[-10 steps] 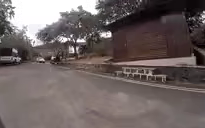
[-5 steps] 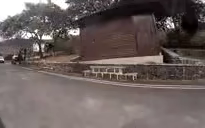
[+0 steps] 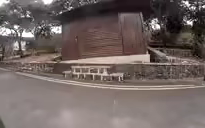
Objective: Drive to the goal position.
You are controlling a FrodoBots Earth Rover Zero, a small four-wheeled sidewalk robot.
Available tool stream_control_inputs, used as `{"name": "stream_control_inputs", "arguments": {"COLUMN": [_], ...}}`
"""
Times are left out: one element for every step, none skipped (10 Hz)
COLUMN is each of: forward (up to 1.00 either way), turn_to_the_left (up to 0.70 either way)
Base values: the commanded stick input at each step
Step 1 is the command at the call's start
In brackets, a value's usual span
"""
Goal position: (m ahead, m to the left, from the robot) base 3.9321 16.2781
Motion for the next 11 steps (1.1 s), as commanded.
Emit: {"name": "stream_control_inputs", "arguments": {"forward": [0.27, 0.00, 0.00, 0.00, 0.00, 0.00, 0.00, 0.00, 0.00, 0.00, 0.00], "turn_to_the_left": [0.38, 0.45, 0.45, 0.45, 0.45, 0.45, 0.45, 0.45, 0.45, 0.27, 0.08]}}
